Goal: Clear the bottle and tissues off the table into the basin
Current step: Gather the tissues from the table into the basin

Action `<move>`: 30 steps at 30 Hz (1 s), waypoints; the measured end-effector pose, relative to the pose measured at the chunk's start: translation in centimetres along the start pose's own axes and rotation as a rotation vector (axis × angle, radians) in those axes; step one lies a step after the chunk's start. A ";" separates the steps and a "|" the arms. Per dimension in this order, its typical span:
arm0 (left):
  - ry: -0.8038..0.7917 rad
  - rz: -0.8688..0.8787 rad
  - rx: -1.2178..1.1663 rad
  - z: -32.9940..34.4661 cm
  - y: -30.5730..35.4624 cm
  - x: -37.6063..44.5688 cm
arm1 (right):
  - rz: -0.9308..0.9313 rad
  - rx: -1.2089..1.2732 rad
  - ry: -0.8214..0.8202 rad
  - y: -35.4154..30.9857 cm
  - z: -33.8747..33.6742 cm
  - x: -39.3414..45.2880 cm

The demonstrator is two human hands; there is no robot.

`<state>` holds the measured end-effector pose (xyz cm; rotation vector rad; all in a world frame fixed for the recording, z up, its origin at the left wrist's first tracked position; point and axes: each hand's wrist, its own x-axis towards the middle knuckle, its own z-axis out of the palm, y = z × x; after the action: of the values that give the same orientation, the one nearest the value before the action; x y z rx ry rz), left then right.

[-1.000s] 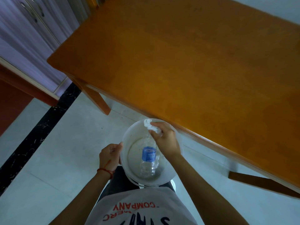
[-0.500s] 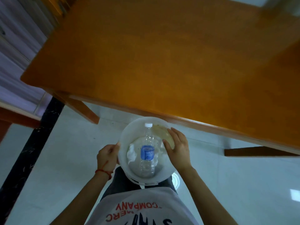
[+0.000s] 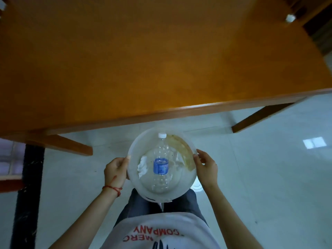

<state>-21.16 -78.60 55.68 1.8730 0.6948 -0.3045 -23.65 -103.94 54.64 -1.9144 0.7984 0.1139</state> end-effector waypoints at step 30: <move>-0.785 0.408 0.465 21.4 2.9 -13.8 | 0.383 0.459 0.880 16.8 -16.1 -18.7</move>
<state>-28.10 -103.29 56.35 2.0411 -0.3161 -0.9214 -51.97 -112.93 57.09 -1.3093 1.6062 -0.6694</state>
